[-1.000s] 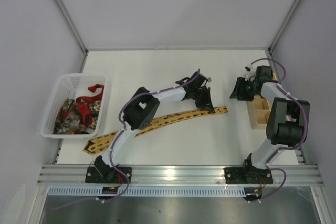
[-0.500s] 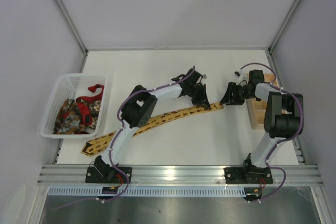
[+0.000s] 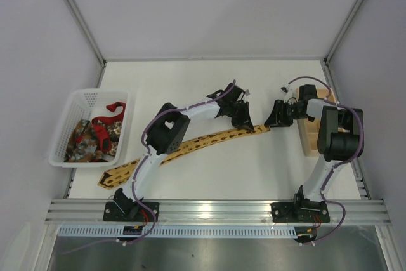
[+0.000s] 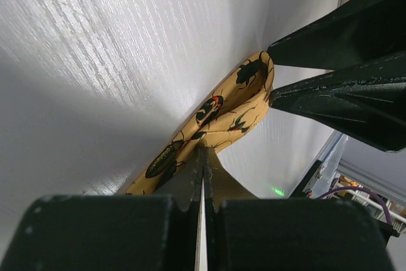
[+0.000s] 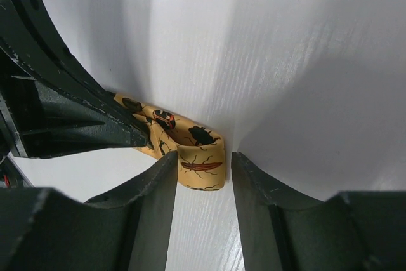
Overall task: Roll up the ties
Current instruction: Roll the tie
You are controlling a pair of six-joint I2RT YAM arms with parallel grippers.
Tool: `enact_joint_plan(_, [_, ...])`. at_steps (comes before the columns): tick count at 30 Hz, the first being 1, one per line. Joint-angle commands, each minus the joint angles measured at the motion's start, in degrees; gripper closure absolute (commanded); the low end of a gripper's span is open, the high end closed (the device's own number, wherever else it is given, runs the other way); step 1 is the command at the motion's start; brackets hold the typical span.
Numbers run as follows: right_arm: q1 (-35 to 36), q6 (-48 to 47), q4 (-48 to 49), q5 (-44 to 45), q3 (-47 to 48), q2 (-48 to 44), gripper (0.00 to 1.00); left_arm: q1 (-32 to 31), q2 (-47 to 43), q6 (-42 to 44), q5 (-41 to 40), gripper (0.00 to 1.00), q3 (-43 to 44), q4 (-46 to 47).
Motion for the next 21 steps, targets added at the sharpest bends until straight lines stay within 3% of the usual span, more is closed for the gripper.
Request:
enact_joint_plan(1, [0.37, -1.96, -1.01, 1.02, 0.8, 1.57, 0.55, 1.02, 1.67, 2.02, -3.98, 1.0, -0.96, -5.28])
enact_joint_plan(10, [0.81, -2.39, -1.01, -0.56, 0.63, 2.8, 0.62, 1.02, 2.11, 2.46, -3.98, 1.0, 0.1, -6.42])
enact_joint_plan(13, [1.25, -2.05, -1.27, -0.12, 0.98, 2.62, 0.7, 1.02, 2.38, 2.46, -3.89, 1.0, 0.1, -6.42])
enact_joint_plan(18, [2.21, 0.68, -1.79, 2.77, 2.03, -0.97, 0.96, 1.02, 2.46, 2.55, -3.8, 1.0, 0.01, -6.59])
enact_joint_plan(21, [4.05, 2.87, -3.12, 4.7, 3.08, -4.05, 1.0, 1.02, 2.55, 2.98, -3.89, 1.0, 0.18, -6.77])
